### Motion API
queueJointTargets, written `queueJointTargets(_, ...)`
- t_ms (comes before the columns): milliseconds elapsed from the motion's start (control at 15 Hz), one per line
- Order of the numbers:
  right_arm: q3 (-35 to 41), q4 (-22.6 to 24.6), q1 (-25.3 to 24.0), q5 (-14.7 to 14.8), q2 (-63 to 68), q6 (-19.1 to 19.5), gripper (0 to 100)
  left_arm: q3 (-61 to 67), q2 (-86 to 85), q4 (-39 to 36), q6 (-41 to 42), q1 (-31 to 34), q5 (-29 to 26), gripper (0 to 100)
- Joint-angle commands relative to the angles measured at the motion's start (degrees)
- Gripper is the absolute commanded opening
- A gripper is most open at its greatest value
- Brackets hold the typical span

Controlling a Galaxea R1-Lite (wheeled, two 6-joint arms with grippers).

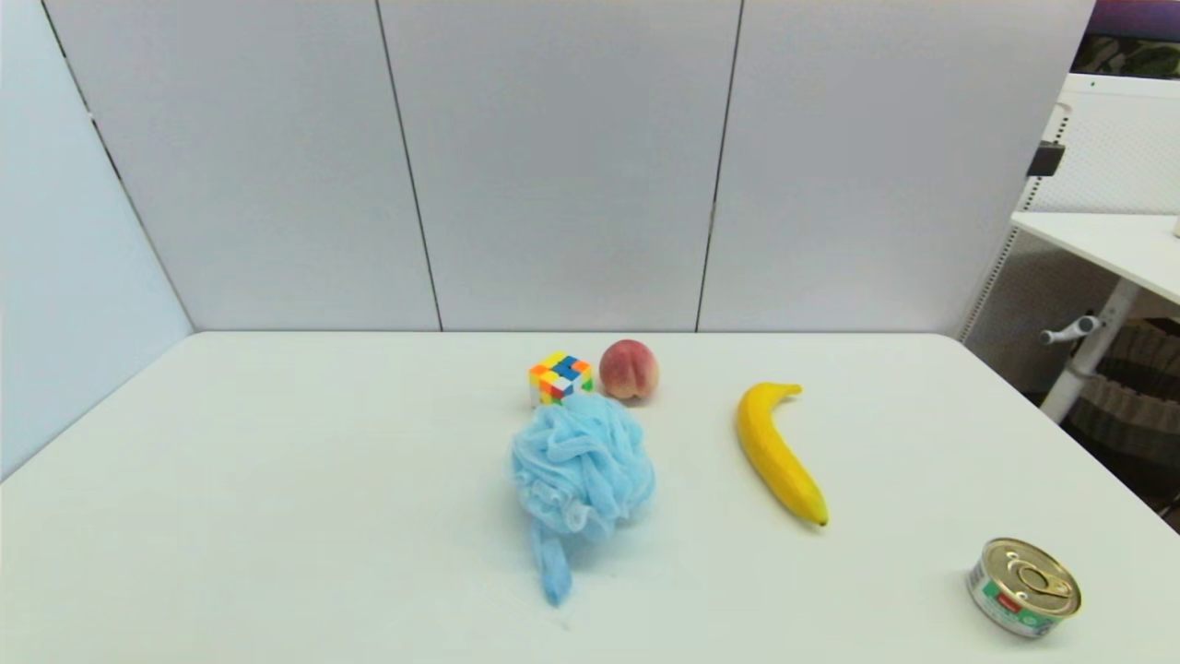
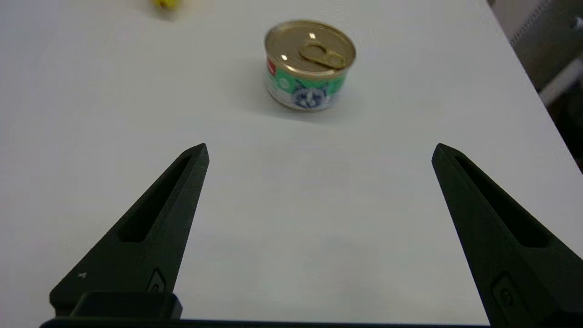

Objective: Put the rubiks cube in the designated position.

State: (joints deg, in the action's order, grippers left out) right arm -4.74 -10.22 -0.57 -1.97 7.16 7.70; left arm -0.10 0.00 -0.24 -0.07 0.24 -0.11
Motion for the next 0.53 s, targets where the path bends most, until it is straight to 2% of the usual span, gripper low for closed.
queueJointTargets(67, 1.1, 0.8, 0.3, -0.2, -7.2, -3.7, 100, 0.0, 0.1, 0.1, 0.0, 0.0, 0.0, 100)
queueJointTargets(533, 1.5, 2.1, 0.3, 0.8, -7.2, -6.1, 100, 0.0, 0.1, -0.1, 0.0, 0.0, 0.0, 100)
